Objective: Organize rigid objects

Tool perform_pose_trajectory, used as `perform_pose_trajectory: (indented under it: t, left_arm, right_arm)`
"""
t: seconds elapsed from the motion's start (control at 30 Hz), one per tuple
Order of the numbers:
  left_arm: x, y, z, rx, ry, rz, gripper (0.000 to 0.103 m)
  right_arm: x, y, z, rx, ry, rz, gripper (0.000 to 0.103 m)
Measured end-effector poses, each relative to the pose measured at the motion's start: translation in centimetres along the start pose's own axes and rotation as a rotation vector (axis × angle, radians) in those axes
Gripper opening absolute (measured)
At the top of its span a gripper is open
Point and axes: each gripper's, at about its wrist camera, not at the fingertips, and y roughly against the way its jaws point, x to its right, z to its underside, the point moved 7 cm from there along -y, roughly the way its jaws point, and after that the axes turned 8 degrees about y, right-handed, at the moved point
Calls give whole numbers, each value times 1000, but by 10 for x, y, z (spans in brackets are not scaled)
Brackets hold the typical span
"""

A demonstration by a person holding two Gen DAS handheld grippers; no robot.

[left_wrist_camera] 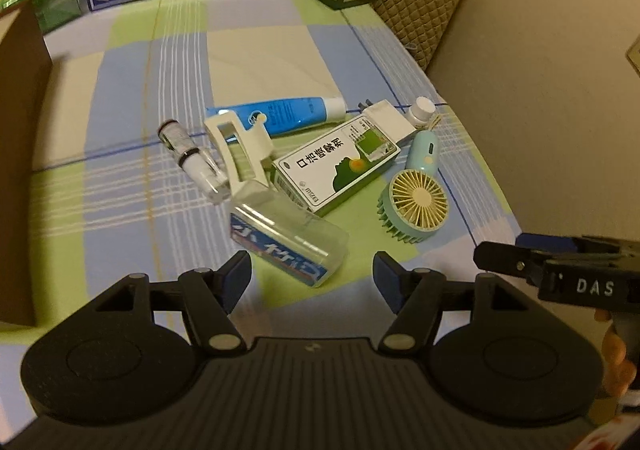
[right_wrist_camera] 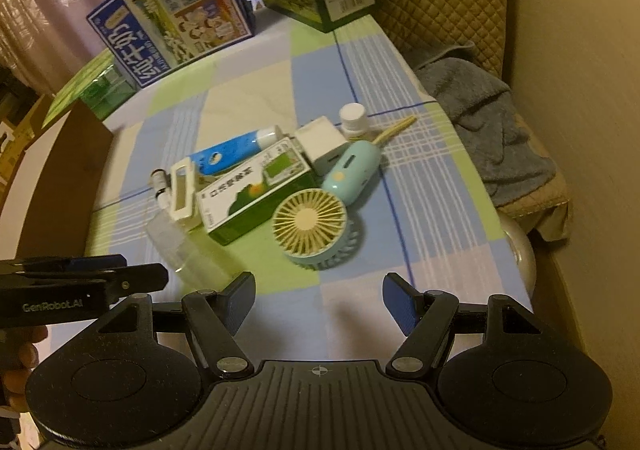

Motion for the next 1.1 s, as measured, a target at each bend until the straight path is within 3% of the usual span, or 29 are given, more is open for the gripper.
perform_pose_trajectory:
  t: [0.37, 0.47, 0.8, 0.97, 1.1]
  left_arm:
    - [3, -39, -17, -12, 107, -71, 63]
    - [-2, -44, -18, -15, 140, -76, 67]
    - [-33, -23, -5, -27, 169, -101, 67]
    - [-55, -7, 4, -18, 156, -152, 64]
    - [-50, -3, -1, 0, 149, -109, 64]
  right_arm:
    - [32, -9, -5, -19, -31, 17, 68]
    - [36, -13, -8, -22, -30, 13, 68]
    - [42, -26, -17, -37, -23, -7, 68]
    - [45, -31, -17, -49, -28, -9, 68]
    - [46, -33, -18, -50, -23, -6, 68]
